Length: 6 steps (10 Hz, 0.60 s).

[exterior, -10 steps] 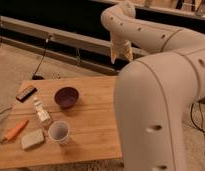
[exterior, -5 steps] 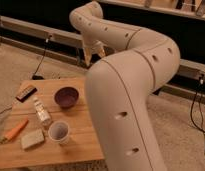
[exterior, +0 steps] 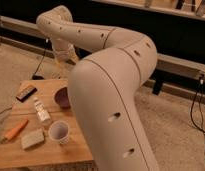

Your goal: Move the arm in a circular motion

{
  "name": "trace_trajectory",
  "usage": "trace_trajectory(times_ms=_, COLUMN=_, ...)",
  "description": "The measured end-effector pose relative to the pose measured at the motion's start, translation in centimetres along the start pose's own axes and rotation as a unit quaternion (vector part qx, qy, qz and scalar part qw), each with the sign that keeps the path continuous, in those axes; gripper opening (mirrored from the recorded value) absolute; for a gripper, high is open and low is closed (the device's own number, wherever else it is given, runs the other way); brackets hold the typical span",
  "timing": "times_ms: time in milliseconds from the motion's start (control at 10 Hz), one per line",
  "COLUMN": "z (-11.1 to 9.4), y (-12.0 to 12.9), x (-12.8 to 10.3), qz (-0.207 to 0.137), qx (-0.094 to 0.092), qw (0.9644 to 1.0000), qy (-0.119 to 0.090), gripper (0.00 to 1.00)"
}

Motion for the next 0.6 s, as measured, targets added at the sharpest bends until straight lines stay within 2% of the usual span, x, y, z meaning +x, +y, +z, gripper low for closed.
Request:
trace_trajectory(times_ms=200, z=-0.2, y=5.0, x=1.2, qz=-0.061, qx=-0.015, qw=0.998, qy=0.004, gripper=0.65)
trace_trajectory(times_ms=400, z=-0.6, y=8.8, x=3.5, qz=-0.109, qx=-0.025, qw=0.9937, qy=0.009, gripper=0.65)
trace_trajectory(times_ms=600, z=-1.0, y=12.1, x=7.8, qz=-0.148, qx=-0.038, qw=0.9879, qy=0.025, gripper=0.65)
